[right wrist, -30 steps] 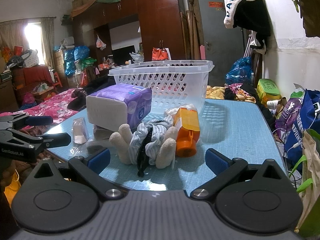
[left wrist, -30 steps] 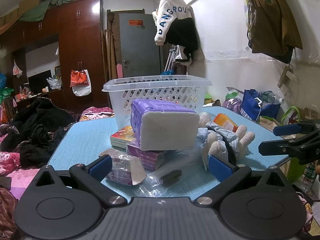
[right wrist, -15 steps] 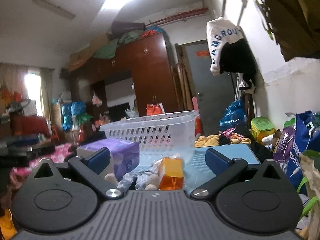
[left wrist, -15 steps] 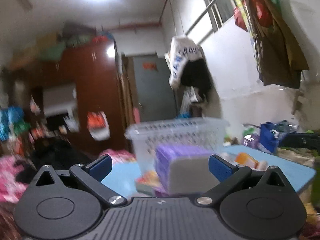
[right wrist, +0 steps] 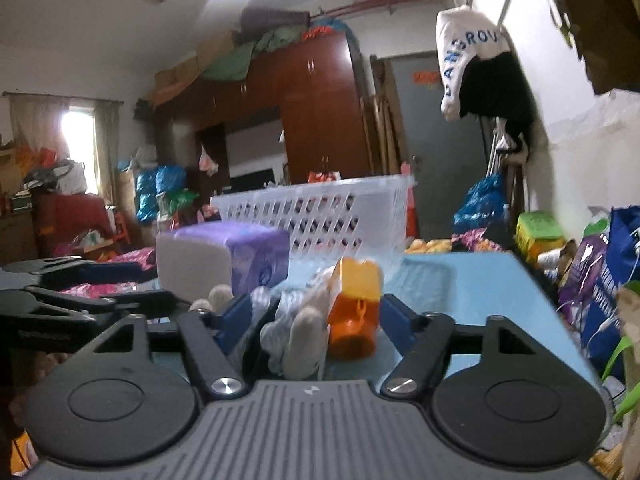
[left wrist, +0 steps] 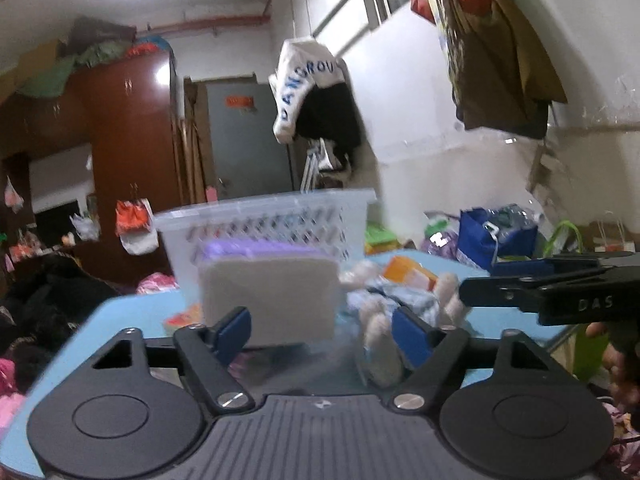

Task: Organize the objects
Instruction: 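Reach the right tool to the white cotton gloves and close on them, then lift the gloves with the right tool and release them into the white basket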

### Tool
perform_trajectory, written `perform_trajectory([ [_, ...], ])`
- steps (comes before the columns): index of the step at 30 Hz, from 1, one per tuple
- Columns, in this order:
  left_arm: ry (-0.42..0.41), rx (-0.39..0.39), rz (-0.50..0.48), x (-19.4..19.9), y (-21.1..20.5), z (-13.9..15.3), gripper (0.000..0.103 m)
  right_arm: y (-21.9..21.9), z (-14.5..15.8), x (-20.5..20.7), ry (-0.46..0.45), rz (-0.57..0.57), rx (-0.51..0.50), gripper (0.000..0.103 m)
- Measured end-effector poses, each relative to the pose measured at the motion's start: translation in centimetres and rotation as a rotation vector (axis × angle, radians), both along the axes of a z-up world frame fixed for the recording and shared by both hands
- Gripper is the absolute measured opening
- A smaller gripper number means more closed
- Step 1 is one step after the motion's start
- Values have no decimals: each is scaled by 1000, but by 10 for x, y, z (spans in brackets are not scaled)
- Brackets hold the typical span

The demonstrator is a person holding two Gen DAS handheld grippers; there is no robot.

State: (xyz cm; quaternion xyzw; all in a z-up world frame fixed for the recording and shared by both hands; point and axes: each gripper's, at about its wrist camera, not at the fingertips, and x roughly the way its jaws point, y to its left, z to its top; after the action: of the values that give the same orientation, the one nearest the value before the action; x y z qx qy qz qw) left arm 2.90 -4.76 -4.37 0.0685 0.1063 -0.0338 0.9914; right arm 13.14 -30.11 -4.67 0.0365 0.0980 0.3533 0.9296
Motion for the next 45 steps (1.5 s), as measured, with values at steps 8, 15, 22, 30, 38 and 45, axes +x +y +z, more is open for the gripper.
perform_trajectory([
  [8,55,-24,-56,11,-4,-13,49,-3,-2,1,25,-3,-11,63],
  [15,77,-41,-78,13,-3,-17,34,-1,-6,4,52,31,-20,41],
  [22,93,-25,-93,22,-12,-19,31,5,-6,3,51,43,-46,19],
  [30,28,-20,-93,11,-13,-16,20,7,0,-6,-8,59,-71,15],
  [38,-10,-8,-107,-2,-16,-5,19,6,15,-15,-66,67,-71,15],
  [45,-57,-19,-117,-5,-16,12,19,4,38,-13,-99,81,-47,15],
])
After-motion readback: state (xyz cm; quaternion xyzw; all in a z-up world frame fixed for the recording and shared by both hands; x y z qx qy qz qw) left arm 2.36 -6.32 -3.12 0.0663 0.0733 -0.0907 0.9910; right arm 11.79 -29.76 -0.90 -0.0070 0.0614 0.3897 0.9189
